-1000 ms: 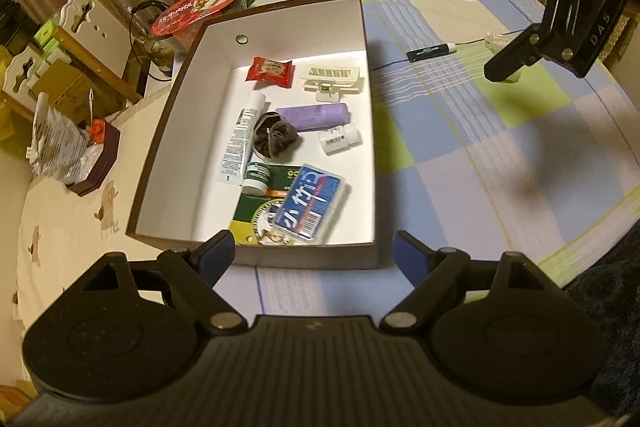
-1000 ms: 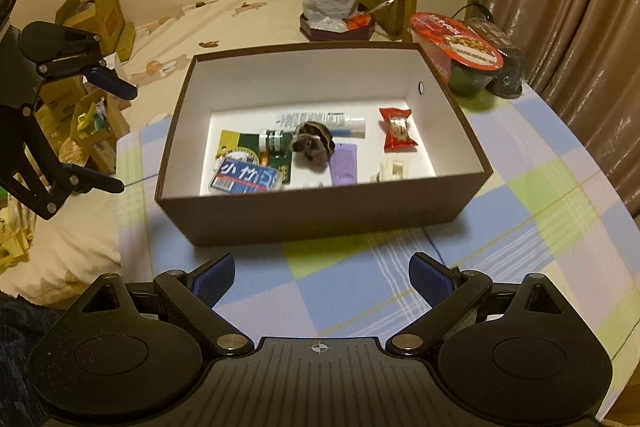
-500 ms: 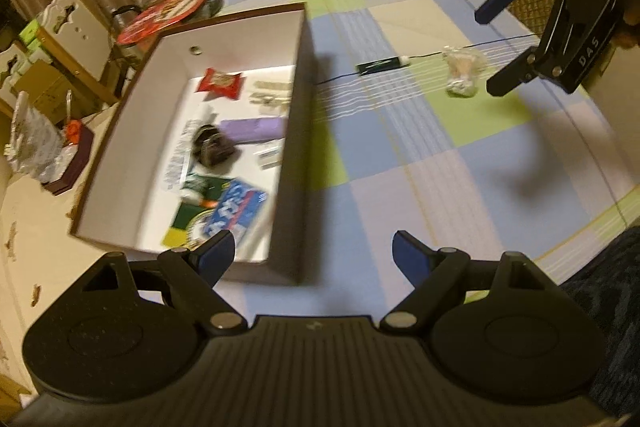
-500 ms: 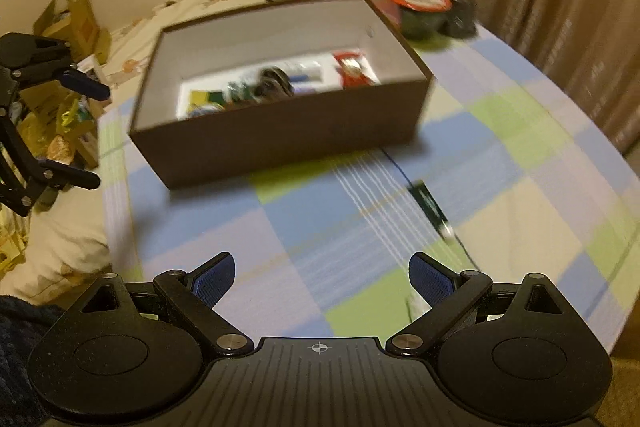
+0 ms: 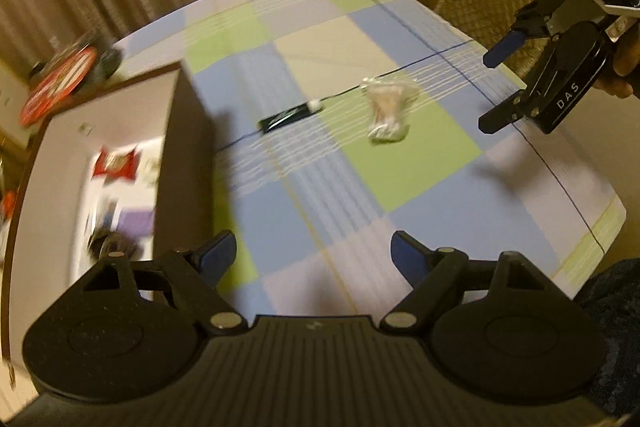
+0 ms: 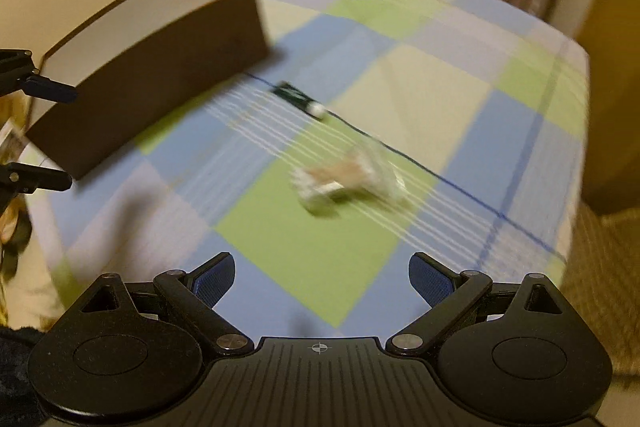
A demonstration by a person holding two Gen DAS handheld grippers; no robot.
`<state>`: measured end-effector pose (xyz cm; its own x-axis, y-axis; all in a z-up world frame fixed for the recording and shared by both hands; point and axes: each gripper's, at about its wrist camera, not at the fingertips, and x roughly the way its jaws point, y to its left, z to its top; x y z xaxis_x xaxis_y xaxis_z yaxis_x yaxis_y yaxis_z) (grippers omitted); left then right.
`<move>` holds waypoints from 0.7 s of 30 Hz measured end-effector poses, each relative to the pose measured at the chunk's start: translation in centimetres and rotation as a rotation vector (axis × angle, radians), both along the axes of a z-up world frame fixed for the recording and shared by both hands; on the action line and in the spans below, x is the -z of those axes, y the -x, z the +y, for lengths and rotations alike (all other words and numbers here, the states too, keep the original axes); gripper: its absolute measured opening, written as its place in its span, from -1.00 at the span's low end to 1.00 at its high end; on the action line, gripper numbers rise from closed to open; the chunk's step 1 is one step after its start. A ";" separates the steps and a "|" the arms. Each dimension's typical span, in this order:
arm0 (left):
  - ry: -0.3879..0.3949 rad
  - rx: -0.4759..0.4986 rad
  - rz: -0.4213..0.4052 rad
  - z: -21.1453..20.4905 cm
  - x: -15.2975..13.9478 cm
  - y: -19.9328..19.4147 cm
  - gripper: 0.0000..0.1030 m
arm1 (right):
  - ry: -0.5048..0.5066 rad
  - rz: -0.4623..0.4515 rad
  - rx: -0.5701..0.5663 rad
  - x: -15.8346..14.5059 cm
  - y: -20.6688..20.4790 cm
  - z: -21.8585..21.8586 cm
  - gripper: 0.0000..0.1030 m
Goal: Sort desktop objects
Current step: 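Move both grippers back from the box toward the cotton swab bag and green tube, then grasp the green tube with the left gripper while the right grasps the cotton swab bag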
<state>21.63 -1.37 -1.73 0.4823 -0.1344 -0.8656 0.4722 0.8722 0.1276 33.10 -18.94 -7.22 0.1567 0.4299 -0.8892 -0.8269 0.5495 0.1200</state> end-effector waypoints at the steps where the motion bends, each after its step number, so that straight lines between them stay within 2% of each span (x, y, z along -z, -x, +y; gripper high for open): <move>1: -0.003 0.027 0.001 -0.5 0.2 -0.8 0.57 | -0.003 0.009 0.029 0.2 -0.4 -0.8 0.87; 5: -0.038 0.143 0.014 -2.4 1.2 -4.0 0.47 | -0.014 0.035 0.134 1.0 -1.4 -3.0 0.87; 7: -0.080 0.219 0.023 -3.4 1.9 -5.7 0.42 | -0.019 0.054 0.188 1.4 -1.8 -4.1 0.87; 14: -0.215 0.572 0.049 -6.2 5.1 -12.5 0.06 | -0.028 0.116 0.371 3.0 -3.0 -7.3 0.87; 18: -0.274 0.730 0.120 -7.7 7.9 -16.4 -0.13 | -0.035 0.147 0.475 3.6 -3.3 -8.9 0.87; 21: -0.326 0.812 0.162 -8.5 10.3 -18.7 -0.23 | -0.041 0.168 0.541 4.1 -3.3 -9.6 0.87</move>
